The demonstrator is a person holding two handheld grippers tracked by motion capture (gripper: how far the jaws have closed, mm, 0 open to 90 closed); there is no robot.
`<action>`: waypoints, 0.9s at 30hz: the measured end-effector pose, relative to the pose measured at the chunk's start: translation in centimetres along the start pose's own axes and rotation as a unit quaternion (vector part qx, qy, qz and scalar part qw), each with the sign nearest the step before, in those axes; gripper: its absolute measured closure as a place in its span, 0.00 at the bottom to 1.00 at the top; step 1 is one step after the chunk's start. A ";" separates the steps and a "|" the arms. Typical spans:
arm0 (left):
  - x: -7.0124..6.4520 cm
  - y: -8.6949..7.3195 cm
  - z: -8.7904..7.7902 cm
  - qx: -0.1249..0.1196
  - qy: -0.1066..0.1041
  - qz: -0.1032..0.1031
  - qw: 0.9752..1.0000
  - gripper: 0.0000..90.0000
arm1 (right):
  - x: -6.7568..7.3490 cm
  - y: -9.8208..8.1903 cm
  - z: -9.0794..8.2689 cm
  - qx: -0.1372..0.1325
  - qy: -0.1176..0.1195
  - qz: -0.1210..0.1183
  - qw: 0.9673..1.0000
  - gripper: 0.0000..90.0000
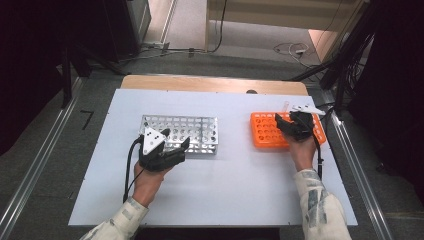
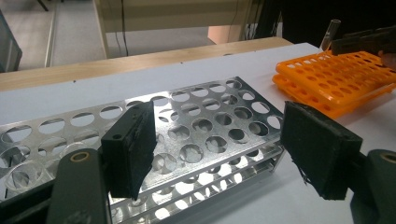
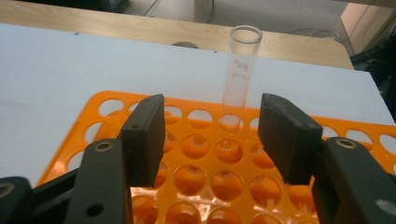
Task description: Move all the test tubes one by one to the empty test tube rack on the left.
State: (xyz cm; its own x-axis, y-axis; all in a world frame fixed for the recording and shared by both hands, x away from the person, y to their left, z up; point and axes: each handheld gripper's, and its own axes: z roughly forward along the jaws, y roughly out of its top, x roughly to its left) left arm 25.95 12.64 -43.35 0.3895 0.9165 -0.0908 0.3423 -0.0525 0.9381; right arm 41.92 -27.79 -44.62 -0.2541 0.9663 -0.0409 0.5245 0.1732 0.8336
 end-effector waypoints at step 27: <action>0.1 -0.1 -0.3 -0.001 -0.002 0.001 1.000 0.30 | 0.2 3.6 -0.6 -0.005 -0.014 -0.013 1.000 0.81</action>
State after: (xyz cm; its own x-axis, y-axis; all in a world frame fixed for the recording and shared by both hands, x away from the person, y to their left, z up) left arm 25.69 12.86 -43.31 0.3931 0.9150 -0.0906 0.3408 -0.0535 0.9386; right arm 43.29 -27.10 -41.27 -0.2449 0.9665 -0.0771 0.5102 0.1961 0.8374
